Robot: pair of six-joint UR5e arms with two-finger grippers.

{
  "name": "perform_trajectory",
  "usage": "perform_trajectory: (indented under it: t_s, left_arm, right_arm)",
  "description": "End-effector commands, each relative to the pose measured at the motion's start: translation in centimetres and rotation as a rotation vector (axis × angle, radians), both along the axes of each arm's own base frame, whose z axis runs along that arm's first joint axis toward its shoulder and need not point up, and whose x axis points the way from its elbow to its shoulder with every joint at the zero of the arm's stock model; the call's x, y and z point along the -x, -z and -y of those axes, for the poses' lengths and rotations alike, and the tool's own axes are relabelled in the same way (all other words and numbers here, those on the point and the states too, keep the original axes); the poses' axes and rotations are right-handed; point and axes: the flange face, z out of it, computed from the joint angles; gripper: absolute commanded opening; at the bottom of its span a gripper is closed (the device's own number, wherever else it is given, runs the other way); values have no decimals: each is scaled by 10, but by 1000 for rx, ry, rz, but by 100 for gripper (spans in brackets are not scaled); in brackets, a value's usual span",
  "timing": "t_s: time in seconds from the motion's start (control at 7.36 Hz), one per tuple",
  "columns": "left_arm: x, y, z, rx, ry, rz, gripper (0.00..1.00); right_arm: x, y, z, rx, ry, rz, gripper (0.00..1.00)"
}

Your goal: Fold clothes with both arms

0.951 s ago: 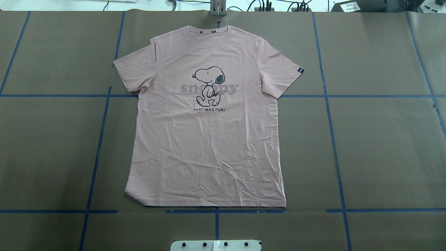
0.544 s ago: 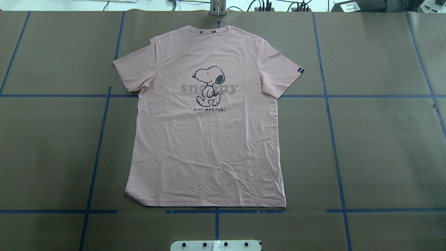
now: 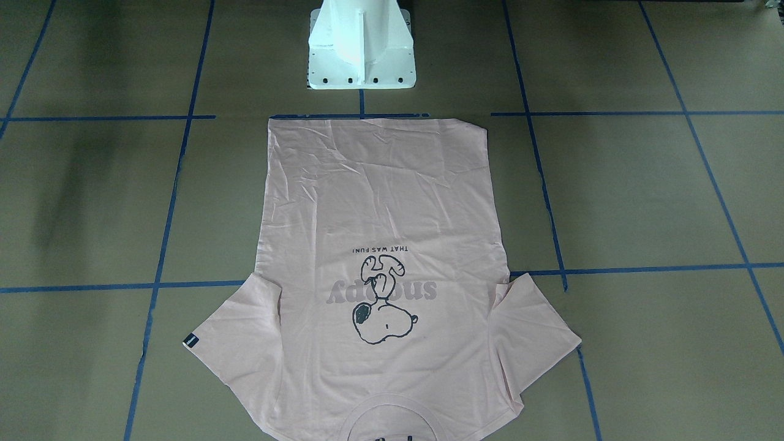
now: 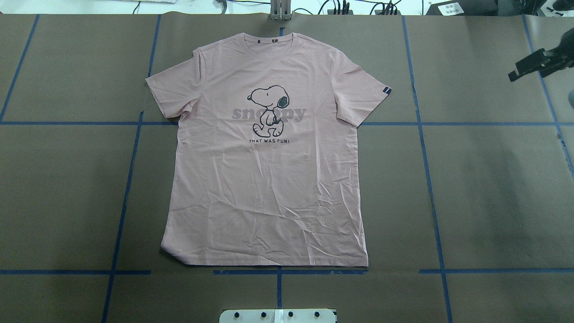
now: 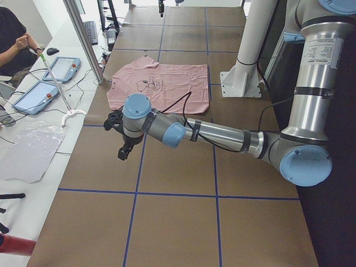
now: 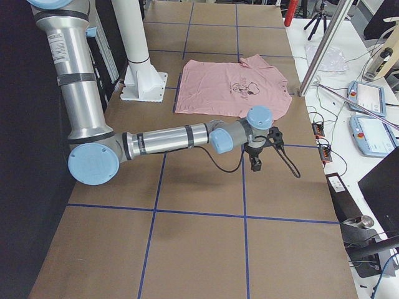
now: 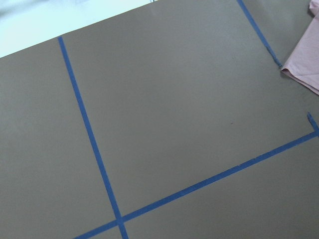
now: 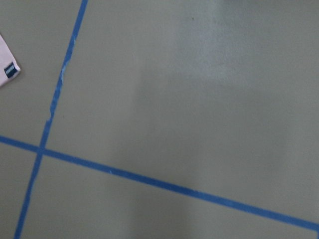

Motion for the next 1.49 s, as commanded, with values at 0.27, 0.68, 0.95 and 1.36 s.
perform_trajectory:
  t_s: [0.27,0.68,0.95,1.36]
  left_arm:
    - [-79,22,37,40,11,-63,100]
    - [-86,27,77,81,183,-65,100]
    - [-142,48,70,111,225,-66,100]
    - [-147,56,68,105,223,-78,100]
  right_arm:
    - [84,63,49,-10,-25,55,100]
    - [189,80,35,-16,-149,7,99]
    - [241,49,27,-41,-171,-11,99]
    - [290,62,35,-72,-178,-50,96]
